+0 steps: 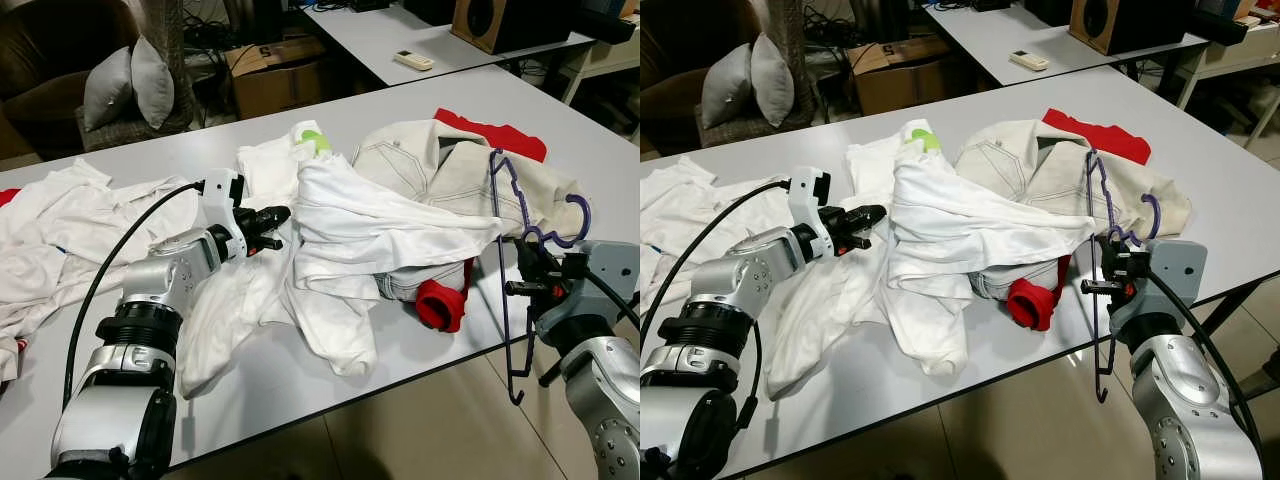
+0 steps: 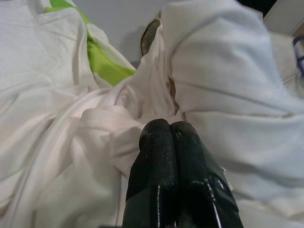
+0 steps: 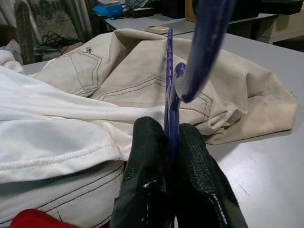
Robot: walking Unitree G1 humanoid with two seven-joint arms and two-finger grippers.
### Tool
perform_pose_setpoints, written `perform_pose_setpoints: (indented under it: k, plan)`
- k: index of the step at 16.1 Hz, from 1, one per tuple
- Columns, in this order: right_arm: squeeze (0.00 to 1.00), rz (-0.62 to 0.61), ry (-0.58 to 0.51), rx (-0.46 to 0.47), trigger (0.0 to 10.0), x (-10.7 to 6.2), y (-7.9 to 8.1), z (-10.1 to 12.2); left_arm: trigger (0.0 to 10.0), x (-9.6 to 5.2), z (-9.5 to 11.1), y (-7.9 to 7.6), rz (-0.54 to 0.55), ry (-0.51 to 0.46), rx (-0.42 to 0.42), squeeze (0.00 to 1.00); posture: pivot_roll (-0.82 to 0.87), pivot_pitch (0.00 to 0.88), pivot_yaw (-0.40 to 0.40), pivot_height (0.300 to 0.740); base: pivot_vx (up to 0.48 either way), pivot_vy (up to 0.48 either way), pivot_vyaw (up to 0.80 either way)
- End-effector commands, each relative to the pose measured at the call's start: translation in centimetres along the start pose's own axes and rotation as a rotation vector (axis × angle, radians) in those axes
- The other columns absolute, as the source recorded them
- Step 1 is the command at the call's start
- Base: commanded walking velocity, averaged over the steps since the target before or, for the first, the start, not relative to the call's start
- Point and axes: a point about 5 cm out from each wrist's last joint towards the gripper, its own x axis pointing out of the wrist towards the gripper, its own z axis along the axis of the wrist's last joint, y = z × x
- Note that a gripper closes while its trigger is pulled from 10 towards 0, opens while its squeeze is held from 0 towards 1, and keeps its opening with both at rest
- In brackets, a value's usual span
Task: Hang hanger
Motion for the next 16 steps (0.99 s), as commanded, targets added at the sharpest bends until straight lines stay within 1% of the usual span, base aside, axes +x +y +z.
perform_pose_setpoints:
  k: [1, 2, 6, 7, 8, 9, 10, 11, 13, 14, 15, 16]
  plan:
    - [0.00, 0.029, 0.020, 0.004, 10.0, 0.2, 0.5, -0.3, 0.0, -0.2, 0.9, 0.0, -0.002, -0.039, -0.012, 0.00, -0.05, 0.000, 0.094, 0.740, 0.000, 0.000, 0.00]
    - [0.00, 0.031, 0.022, 0.004, 10.0, 0.2, 0.5, -0.3, 0.0, -0.3, 1.5, 0.1, 0.005, -0.079, -0.046, 0.00, -0.05, 0.000, 0.093, 0.740, 0.000, 0.000, 0.00]
    - [0.00, 0.033, 0.022, 0.002, 10.0, 0.2, 0.5, -0.4, 0.0, -0.5, 2.9, 0.1, 0.007, -0.144, -0.069, 0.00, -0.05, 0.000, 0.093, 0.740, 0.000, 0.000, 0.00]
    - [0.00, 0.035, 0.021, 0.002, 10.0, 0.3, 0.5, -0.4, 0.0, -0.6, 3.2, 0.1, 0.005, -0.133, -0.022, 0.00, -0.05, 0.000, 0.094, 0.740, 0.000, 0.000, 0.00]
    - [0.00, 0.036, 0.021, 0.002, 10.0, 0.3, 0.5, -0.3, 0.0, -0.6, 3.1, 0.1, 0.001, -0.122, 0.006, 0.00, -0.05, 0.000, 0.094, 0.740, 0.000, 0.000, 0.00]
    - [0.00, 0.039, 0.021, 0.002, 10.0, 0.3, 0.6, -0.4, 4.2, -0.6, 2.5, 0.2, 0.016, -0.069, 0.081, 0.00, -0.05, 0.000, 0.094, 0.740, 0.000, 0.000, 0.00]
    - [0.00, 0.041, 0.023, 0.001, 10.0, 0.2, 0.6, -0.4, 10.0, -0.7, 1.5, 0.8, 0.067, -0.031, 0.127, 0.00, -0.06, 0.000, 0.098, 0.740, 0.000, 0.000, 0.00]
    - [0.00, 0.041, 0.023, 0.001, 10.0, 0.2, 0.6, -0.4, 10.0, -1.0, 1.1, 1.4, 0.102, -0.066, 0.035, 1.00, -0.06, 0.000, 0.100, 0.740, 0.000, 0.000, 0.00]
    - [0.00, 0.039, 0.024, 0.000, 10.0, 0.1, 0.6, -0.4, 10.0, -1.2, 0.9, 1.3, 0.069, -0.089, -0.060, 1.00, -0.06, 0.000, 0.099, 0.740, 0.000, 0.000, 0.00]
    - [0.00, 0.042, 0.026, -0.001, 10.0, 0.0, 0.6, -0.5, 10.0, -1.3, 0.6, 1.4, 0.060, -0.091, -0.121, 1.00, -0.06, 0.000, 0.098, 0.740, 0.000, 0.000, 0.00]
    - [0.00, 0.043, 0.027, -0.001, 10.0, 0.0, 0.7, -0.5, 10.0, -1.3, 0.2, 1.4, 0.054, -0.083, -0.161, 1.00, -0.06, 0.000, 0.097, 0.740, 0.000, 0.000, 0.00]
    - [0.00, 0.045, 0.029, -0.002, 10.0, 0.0, 0.7, -0.6, 10.0, -1.4, -0.2, 1.5, 0.046, -0.076, -0.218, 1.00, -0.06, 0.000, 0.097, 0.740, 0.000, 0.000, 0.00]
